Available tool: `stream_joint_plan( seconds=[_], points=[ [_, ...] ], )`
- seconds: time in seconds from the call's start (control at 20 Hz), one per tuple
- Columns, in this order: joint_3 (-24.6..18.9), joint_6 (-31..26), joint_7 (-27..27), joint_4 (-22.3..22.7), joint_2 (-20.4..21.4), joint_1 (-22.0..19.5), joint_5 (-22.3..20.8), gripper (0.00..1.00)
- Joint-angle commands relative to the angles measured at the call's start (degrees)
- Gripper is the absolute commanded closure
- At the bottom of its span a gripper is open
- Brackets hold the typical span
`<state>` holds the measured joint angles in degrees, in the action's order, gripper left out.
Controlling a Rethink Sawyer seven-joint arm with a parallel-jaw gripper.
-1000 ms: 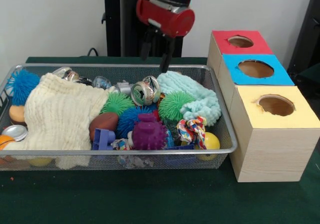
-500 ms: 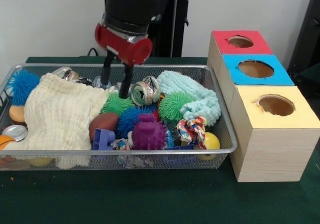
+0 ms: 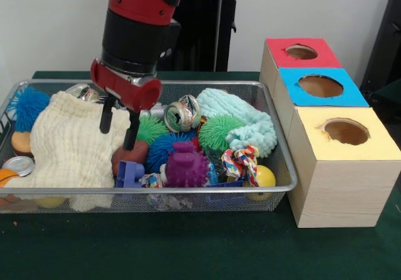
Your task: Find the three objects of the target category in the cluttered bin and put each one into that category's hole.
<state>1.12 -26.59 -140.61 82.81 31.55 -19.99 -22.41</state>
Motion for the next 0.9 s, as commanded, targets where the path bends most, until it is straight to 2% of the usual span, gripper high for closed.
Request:
stream_joint_plan(
  seconds=[0.05,0.3,0.7,0.9],
  points=[
    [-8.19,1.78,14.13,-4.31,-6.07,-2.63,-6.21,0.00],
    [-8.60,-0.68,13.51,-6.36,-8.09,-3.52,-8.36,0.00],
    [-6.15,-6.26,12.79,-11.14,-10.49,-2.26,-11.16,0.00],
    [-5.43,-7.25,11.86,-12.84,-11.88,-1.54,-12.11,0.00]
  ],
)
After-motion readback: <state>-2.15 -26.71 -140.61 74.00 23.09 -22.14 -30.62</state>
